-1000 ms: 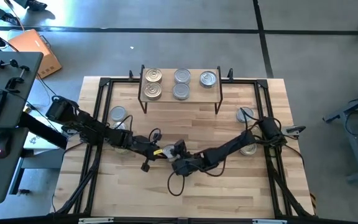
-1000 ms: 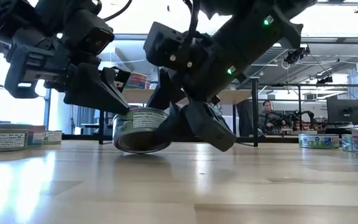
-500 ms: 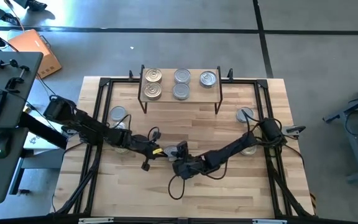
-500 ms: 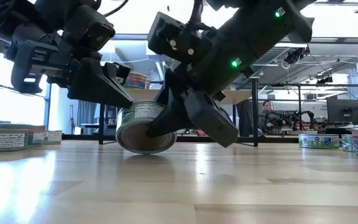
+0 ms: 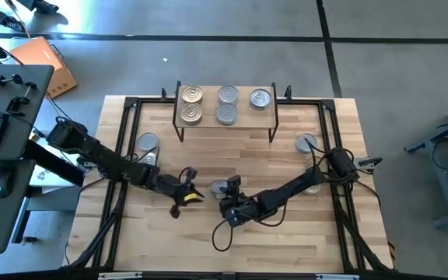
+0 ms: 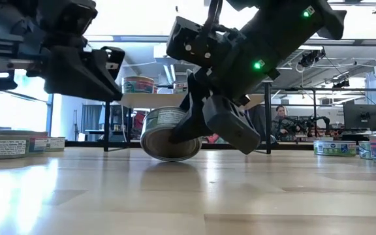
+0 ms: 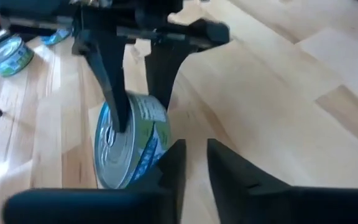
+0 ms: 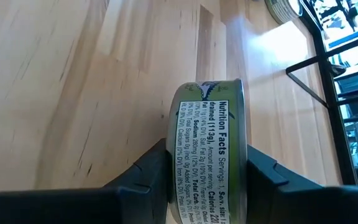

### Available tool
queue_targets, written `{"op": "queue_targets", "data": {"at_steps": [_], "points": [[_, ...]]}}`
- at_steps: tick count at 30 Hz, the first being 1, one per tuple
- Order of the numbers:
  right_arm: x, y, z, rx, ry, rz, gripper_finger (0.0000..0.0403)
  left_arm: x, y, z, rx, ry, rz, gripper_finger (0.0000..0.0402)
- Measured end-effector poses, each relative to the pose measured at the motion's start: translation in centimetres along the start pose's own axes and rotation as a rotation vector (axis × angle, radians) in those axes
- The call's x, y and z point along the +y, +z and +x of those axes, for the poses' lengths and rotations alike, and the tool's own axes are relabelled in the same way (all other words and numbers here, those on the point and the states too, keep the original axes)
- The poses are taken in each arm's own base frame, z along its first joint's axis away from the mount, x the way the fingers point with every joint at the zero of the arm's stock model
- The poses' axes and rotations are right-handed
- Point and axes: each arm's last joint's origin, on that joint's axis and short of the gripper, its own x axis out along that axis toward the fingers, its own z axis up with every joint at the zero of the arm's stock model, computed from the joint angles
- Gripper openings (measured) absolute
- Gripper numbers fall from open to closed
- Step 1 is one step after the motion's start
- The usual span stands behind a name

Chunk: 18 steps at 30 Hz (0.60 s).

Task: Stack canned seafood by type on shelf
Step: Put the bottom left green tuna can on the shelf aligned with the other green tuna can

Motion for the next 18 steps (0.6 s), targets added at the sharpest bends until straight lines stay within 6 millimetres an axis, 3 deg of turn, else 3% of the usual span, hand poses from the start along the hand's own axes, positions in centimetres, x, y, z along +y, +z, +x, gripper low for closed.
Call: {"op": "queue_targets", "data": {"at_steps": [8, 12, 18], "points": [[0.2, -0.8, -0.9, -0.02, 0.017, 0.045, 0.0122, -0.1, -0.4, 0.5, 0.018, -0.001, -0.011, 0.015], [0.0, -2.3, -2.7, -0.102, 0.044, 0.13, 0.0122, -0.2, -0.6, 1.0, 0.015, 0.027, 0.015, 0.016], [-0.8, -3.0, -4.1, -0.303, 0.129, 0.216, 0.0122, -0.4, -0.8, 2.8, -0.056, 0.071, 0.189, 0.0161]]}}
